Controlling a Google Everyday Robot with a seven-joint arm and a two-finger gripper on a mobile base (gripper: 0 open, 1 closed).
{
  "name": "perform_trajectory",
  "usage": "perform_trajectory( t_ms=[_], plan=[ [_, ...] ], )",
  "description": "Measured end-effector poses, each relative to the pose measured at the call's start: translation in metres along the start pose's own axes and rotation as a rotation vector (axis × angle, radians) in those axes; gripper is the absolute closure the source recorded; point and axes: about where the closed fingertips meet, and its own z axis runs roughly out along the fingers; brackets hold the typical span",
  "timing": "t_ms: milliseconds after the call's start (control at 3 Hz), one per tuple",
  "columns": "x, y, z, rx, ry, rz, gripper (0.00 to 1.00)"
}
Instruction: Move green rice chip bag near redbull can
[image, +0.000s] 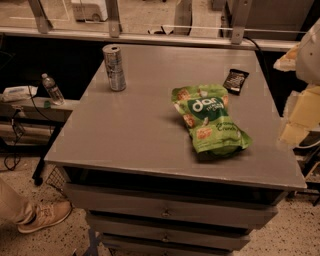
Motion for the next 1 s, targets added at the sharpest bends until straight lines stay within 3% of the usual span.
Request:
perform_trajectory(
  t_ms=[333,667,1000],
  plan=[
    [0.0,0.0,0.0,0.0,0.0,0.0,0.0],
    [-0.007,-0.009,0.007,0.004,-0.039,0.055,0.0],
    [-0.019,-0.018,0.03,-0.009,-0.123,0.186,0.0]
  ],
)
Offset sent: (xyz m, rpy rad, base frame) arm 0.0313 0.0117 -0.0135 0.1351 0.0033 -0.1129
